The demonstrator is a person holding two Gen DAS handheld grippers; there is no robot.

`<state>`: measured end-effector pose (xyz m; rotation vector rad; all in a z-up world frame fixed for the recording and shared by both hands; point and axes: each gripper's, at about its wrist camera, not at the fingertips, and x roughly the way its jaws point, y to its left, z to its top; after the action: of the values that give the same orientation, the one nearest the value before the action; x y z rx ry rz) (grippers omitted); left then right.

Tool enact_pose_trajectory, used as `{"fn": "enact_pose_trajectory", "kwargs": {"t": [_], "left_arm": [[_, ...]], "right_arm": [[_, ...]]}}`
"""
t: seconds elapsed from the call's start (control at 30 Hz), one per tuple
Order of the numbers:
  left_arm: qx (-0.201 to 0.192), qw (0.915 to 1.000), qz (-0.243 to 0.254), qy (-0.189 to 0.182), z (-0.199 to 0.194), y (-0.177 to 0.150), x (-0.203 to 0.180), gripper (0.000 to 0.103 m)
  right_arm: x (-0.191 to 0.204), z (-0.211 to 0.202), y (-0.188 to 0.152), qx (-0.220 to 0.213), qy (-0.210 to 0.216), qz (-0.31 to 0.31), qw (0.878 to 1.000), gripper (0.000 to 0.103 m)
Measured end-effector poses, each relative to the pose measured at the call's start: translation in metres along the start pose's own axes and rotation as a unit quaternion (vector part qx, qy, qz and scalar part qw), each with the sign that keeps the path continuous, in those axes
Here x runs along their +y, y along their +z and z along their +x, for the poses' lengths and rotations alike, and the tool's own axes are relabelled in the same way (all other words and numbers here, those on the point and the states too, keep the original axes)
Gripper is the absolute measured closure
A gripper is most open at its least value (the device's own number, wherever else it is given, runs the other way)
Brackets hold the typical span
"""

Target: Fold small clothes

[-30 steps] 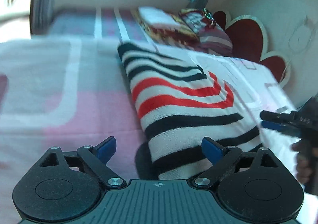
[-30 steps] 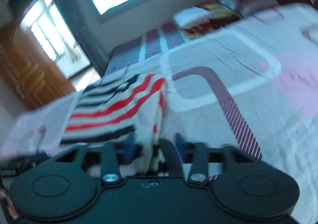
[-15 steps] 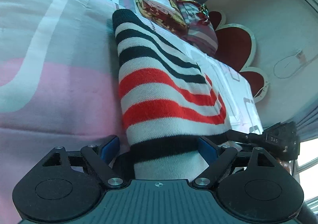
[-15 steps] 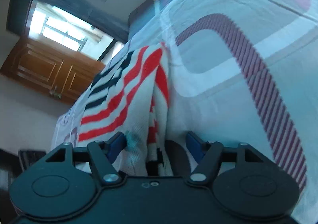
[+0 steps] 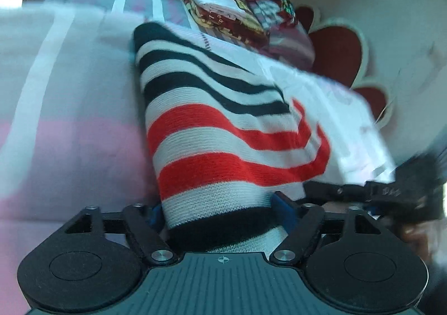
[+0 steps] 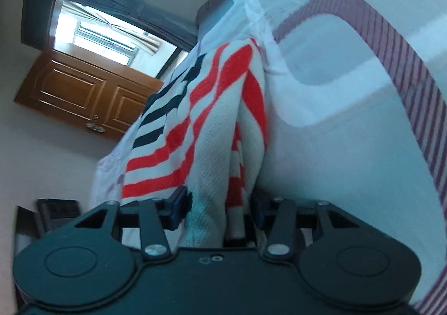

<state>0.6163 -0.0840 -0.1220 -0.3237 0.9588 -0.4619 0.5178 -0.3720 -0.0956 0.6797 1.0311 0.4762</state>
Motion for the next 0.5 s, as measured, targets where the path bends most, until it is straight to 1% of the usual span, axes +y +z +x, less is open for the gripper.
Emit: {"fn": "enact_pose_trajectory", "kwargs": {"t": [0.07, 0.1, 0.13, 0.17, 0.3, 0.5], "left_arm": [[-0.003, 0.9999, 0.011, 0.003, -0.001, 0.002, -0.007, 0.043], [-0.007, 0.9998, 0.017, 0.005, -0.003, 0.003, -0.011, 0.046], [-0.012, 0.9997, 0.021, 0.005, -0.006, 0.004, -0.013, 0.052], [-0.016, 0.9996, 0.024, 0.005, -0.01, 0.004, -0.015, 0.054], [-0.018, 0.9986, 0.047, 0.017, -0.021, 0.006, -0.029, 0.056], [-0.033, 0.9977, 0.059, 0.01, -0.06, 0.005, -0.036, 0.057]], "right_arm": [[0.015, 0.0, -0.005, -0.007, -0.032, -0.044, 0.998, 0.065], [0.019, -0.002, -0.008, -0.012, -0.041, -0.055, 0.998, 0.066], [0.022, -0.005, -0.009, -0.017, -0.042, -0.056, 0.997, 0.067], [0.024, -0.007, -0.01, -0.022, -0.04, -0.055, 0.997, 0.068], [0.035, -0.021, -0.014, -0.036, -0.029, -0.063, 0.997, 0.068], [0.075, -0.039, -0.019, -0.048, -0.031, -0.099, 0.993, 0.069]]}}
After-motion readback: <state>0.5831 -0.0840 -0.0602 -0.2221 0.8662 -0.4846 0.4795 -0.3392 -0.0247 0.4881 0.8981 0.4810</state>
